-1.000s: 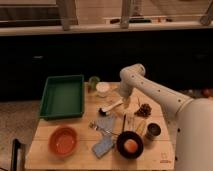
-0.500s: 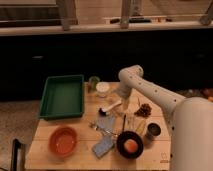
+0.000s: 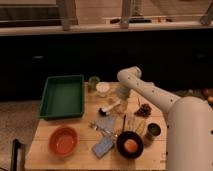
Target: Wipe red bowl with brush
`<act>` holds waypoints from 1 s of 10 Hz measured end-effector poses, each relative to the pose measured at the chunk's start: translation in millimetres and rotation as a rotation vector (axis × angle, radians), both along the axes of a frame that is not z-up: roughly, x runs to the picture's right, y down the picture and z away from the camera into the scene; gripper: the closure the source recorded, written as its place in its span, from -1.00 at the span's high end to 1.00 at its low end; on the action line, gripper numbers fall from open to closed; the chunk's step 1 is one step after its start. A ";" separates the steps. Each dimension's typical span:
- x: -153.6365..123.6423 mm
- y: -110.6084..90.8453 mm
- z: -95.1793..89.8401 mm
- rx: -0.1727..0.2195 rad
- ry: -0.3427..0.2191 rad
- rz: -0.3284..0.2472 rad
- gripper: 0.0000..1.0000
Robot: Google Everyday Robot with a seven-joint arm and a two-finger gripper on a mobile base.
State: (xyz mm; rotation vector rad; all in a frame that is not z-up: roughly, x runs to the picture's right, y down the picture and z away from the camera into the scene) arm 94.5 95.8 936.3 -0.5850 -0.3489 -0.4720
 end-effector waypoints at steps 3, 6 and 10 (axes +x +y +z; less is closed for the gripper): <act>1.0 5.0 7.0 -0.010 -0.001 0.002 -0.27; 3.4 5.9 7.9 -0.014 0.002 0.002 -0.78; 10.8 4.7 3.0 -0.001 0.002 0.009 -1.00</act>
